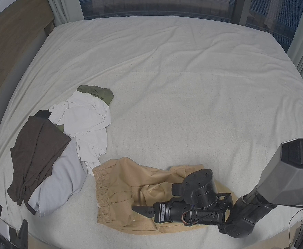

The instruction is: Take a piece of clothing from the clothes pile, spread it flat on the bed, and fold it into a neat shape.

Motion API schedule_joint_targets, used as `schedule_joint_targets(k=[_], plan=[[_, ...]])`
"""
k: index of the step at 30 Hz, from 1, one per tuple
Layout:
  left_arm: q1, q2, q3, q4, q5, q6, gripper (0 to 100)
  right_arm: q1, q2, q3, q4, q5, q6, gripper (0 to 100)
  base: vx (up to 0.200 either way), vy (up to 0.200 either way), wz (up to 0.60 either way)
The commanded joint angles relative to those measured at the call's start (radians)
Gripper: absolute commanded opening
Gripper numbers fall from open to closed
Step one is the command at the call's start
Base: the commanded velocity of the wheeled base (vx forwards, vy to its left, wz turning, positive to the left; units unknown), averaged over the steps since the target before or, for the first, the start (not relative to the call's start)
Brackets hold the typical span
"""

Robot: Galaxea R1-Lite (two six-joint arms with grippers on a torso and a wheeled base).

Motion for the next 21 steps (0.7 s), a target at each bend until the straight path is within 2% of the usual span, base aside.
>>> schedule_joint_targets(k=[1,8,21], plan=[[0.001,-0.016,0.018,0.000,0.000,0.000,100,-0.003,0.008,0.003,-0.004,-0.001,0.000,0,0.000,0.000,0.00],[0.001,-0.016,0.018,0.000,0.000,0.000,100,-0.018,-0.061,0.028,-0.002,-0.035,-0.002,0,0.000,0.000,0.00],[0.002,-0.016,0.018,0.000,0.000,0.007,100,-0.132,-0.227,0.123,-0.007,-0.087,0.000,0,0.000,0.000,0.00]])
